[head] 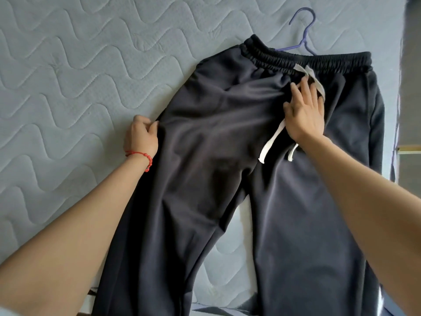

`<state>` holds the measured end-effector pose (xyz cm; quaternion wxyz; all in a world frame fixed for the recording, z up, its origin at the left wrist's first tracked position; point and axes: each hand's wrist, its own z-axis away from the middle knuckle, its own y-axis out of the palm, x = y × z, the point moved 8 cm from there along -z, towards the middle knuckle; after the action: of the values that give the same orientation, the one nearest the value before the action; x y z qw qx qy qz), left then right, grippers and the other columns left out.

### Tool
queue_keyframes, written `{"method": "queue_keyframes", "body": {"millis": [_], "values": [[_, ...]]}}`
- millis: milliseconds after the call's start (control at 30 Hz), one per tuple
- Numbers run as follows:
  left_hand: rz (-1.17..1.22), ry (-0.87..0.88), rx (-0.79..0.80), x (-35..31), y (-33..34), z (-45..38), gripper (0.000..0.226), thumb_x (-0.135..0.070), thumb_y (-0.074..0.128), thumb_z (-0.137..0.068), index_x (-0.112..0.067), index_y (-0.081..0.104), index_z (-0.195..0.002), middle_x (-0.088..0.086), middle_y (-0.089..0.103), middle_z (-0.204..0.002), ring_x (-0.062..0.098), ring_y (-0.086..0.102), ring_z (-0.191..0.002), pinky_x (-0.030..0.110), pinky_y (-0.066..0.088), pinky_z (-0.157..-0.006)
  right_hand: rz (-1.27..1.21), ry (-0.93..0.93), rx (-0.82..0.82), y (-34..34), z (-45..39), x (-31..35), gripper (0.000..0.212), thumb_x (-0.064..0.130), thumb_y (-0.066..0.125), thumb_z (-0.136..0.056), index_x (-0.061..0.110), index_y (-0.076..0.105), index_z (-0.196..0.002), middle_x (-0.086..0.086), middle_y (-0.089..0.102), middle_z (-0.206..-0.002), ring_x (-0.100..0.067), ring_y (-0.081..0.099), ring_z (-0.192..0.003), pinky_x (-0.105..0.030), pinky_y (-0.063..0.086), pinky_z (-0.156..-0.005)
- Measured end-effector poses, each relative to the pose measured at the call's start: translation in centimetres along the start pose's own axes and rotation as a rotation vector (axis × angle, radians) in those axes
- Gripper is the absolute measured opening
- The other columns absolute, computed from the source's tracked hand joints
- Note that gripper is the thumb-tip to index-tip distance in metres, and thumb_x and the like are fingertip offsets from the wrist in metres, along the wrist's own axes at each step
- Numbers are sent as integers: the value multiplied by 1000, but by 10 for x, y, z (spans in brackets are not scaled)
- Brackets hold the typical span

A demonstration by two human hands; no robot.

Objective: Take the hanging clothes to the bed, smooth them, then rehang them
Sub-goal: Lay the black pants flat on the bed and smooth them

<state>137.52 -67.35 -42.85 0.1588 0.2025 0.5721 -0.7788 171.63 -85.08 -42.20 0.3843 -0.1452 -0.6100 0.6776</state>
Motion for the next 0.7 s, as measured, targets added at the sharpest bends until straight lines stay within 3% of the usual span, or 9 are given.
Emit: {"method": "queue_keyframes", "body": {"millis": [167, 233, 367, 467, 567, 633, 700], "values": [[-227, 233, -67, -15, -12, 72, 43, -27, 57, -84, -6, 50, -121, 22, 49, -123, 40, 46, -113, 48, 39, -90, -105, -27, -89, -7, 83, 5, 48, 25, 43, -94, 18, 36, -141, -5, 24, -154, -25, 14, -144, -41, 10, -116], [-280, 382, -73, -24, -8, 114, 43, -30, 53, -83, -6, 53, -119, 20, 51, -124, 39, 49, -110, 46, 42, -87, -154, 27, -100, -2, 119, -7, 46, 24, 44, -93, 18, 38, -139, -4, 27, -153, -24, 16, -144, -41, 11, -116], [-343, 535, 106, -34, 26, 194, 40, -37, 47, -77, -10, 61, -104, 15, 60, -111, 36, 59, -95, 40, 50, -72, -163, 190, -81, 7, 184, -53, 45, 20, 47, -93, 14, 41, -137, -5, 29, -152, -23, 19, -143, -40, 14, -115], [-451, 507, 299, -25, 60, 240, 37, -40, 61, -70, -12, 58, -93, 13, 59, -91, 34, 61, -75, 37, 50, -59, -154, 244, -63, 13, 232, -75, 41, 30, 46, -88, 10, 53, -123, -11, 49, -136, -30, 40, -129, -44, 32, -104], [-548, 349, 451, -8, 82, 266, 53, -38, 82, -58, -7, 51, -89, 16, 57, -81, 37, 62, -68, 38, 51, -53, -141, 211, 2, 27, 274, -67, 35, 40, 52, -81, 10, 62, -96, -11, 61, -97, -35, 58, -91, -41, 46, -76], [-533, 225, 435, -9, 79, 266, 46, -36, 73, -72, -2, 50, -93, 22, 59, -90, 41, 63, -79, 43, 51, -59, -98, 186, 81, 39, 297, -55, 37, 47, 64, -75, 11, 61, -83, -8, 58, -81, -32, 58, -75, -38, 47, -66], [-588, 164, 428, -7, 77, 258, 35, -35, 52, -90, -2, 48, -101, 20, 61, -106, 41, 61, -95, 43, 47, -70, -42, 178, 205, 52, 315, -44, 47, 58, 69, -66, 13, 56, -71, -5, 55, -72, -27, 54, -66, -35, 46, -59]]}}
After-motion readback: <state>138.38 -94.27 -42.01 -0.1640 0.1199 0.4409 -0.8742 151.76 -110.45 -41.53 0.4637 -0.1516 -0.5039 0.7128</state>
